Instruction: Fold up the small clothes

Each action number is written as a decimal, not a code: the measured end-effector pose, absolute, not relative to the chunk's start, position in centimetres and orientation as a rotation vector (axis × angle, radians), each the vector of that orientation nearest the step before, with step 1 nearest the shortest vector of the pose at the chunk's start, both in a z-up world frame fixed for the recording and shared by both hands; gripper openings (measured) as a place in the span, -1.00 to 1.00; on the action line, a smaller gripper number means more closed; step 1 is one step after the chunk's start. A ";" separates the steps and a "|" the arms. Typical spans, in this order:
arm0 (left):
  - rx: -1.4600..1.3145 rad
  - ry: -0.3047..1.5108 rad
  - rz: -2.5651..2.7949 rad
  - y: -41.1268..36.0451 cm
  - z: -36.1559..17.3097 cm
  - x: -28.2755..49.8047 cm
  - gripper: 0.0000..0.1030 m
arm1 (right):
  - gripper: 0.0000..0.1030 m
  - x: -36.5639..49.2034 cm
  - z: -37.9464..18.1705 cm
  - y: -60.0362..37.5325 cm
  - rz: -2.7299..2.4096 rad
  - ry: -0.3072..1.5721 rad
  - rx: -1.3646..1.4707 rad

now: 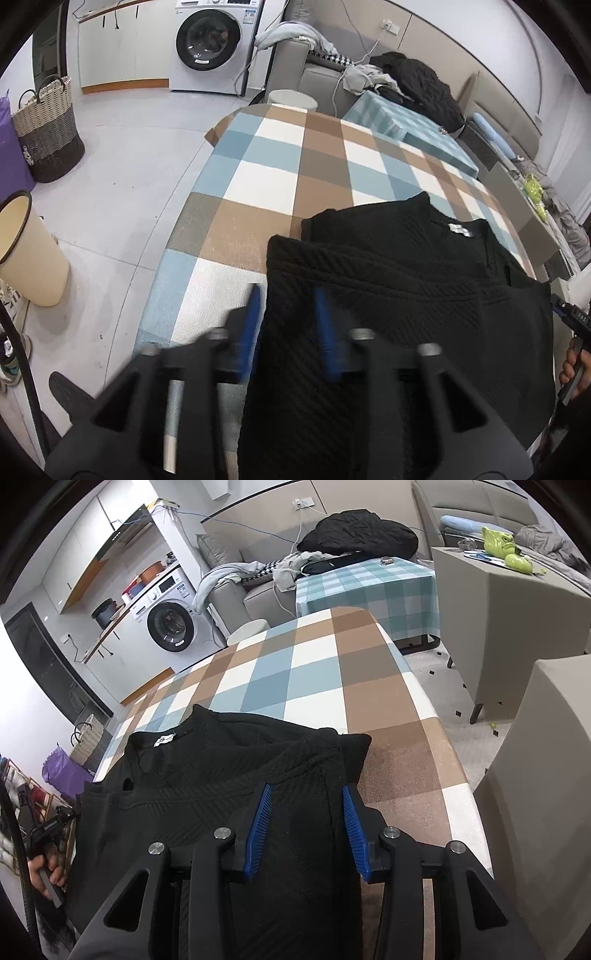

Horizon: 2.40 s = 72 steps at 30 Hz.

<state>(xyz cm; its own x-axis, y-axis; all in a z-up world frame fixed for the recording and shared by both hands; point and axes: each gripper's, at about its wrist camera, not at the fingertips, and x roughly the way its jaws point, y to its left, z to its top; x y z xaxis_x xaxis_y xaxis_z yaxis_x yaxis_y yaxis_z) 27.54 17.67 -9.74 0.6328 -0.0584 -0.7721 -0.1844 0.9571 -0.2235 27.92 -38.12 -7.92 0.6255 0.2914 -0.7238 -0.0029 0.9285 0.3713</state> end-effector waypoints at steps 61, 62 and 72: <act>-0.366 0.861 0.104 18.0 -8.3 11.3 -0.02 | -0.01 14.0 -7.6 -39.6 0.224 0.894 0.513; -0.346 0.872 0.093 17.4 -8.5 10.2 -0.02 | 0.03 12.8 -7.8 -39.6 0.228 0.897 0.518; -0.322 0.950 -0.022 12.6 -11.6 5.3 -0.02 | 0.03 8.2 -8.7 -37.7 0.315 0.918 0.458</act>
